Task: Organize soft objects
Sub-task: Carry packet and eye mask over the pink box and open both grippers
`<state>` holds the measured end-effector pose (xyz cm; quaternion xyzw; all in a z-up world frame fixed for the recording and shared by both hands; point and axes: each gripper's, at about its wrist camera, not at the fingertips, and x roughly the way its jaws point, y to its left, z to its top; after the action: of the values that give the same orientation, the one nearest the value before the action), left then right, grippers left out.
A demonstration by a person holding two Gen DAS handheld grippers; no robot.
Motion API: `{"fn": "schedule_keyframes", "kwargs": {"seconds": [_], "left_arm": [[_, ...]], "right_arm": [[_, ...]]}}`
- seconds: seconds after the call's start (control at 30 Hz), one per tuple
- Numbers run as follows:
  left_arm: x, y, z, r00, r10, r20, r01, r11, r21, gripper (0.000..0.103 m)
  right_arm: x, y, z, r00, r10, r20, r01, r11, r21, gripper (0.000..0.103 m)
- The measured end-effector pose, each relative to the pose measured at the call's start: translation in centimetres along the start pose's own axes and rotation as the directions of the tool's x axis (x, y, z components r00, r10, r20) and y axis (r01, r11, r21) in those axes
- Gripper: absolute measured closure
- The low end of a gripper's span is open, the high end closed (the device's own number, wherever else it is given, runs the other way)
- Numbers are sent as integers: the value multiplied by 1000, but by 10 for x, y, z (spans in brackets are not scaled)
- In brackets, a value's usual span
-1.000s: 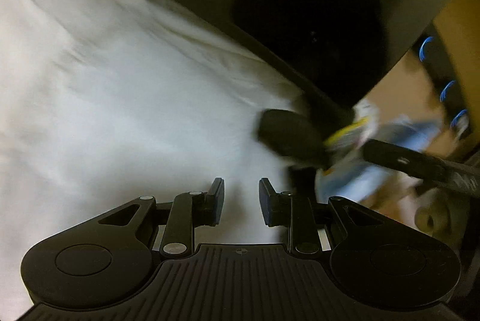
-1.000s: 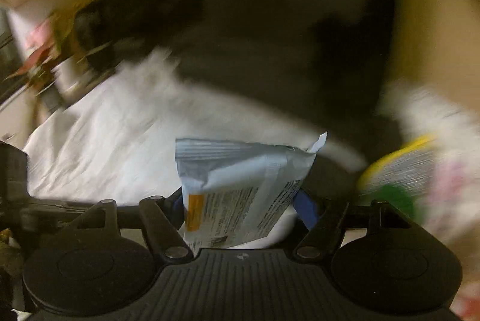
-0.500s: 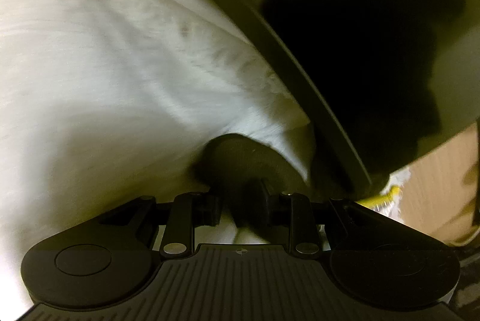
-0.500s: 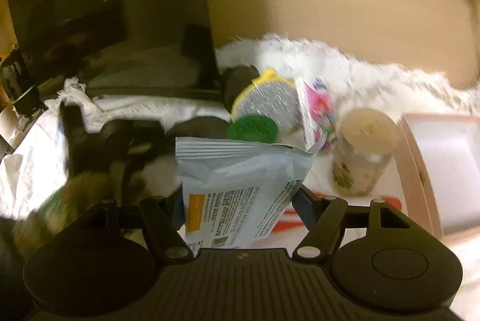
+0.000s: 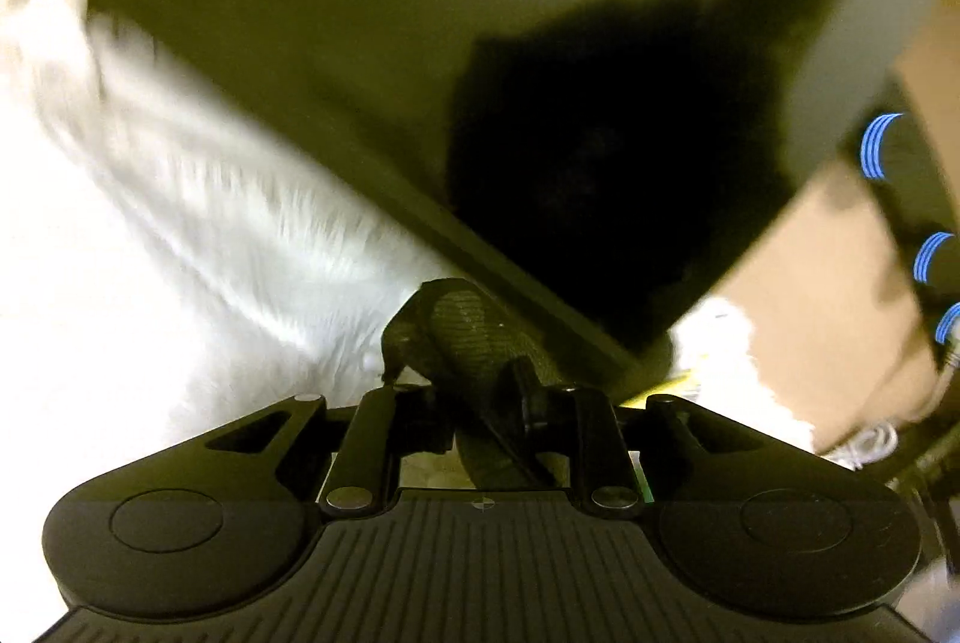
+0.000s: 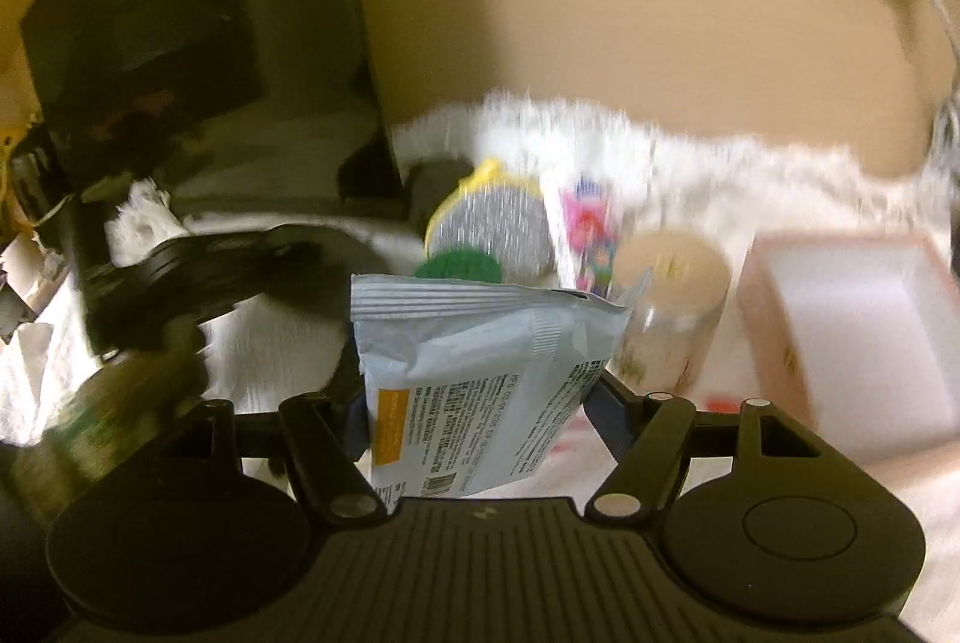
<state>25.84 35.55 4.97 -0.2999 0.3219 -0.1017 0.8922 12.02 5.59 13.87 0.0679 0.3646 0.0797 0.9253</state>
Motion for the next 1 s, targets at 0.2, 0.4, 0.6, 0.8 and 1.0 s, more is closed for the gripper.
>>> {"fn": "schedule_keyframes", "kwargs": {"seconds": [0.2,0.4,0.6,0.8,1.0], "left_arm": [[-90,-51,14,990,-112,86,101,987,123,82],[-104,-168,18,941,-338,-35,336,909,247,82],[-2,-294,-14,812,-476,-338,548,820,163,74],[66,-316,-80,877,-218,-427,374,869,324,74],[71,-302,-107,879,-179,-442,353,868,350,74]], "right_arm": [[-48,-46,37,993,-20,119,31,996,-88,32],[-71,-135,75,987,-142,78,146,988,-56,32],[-43,-194,45,947,-320,9,320,947,-39,24],[-53,-203,-57,976,-218,24,216,975,51,22],[-50,-194,-97,973,-229,9,228,972,50,22]]}}
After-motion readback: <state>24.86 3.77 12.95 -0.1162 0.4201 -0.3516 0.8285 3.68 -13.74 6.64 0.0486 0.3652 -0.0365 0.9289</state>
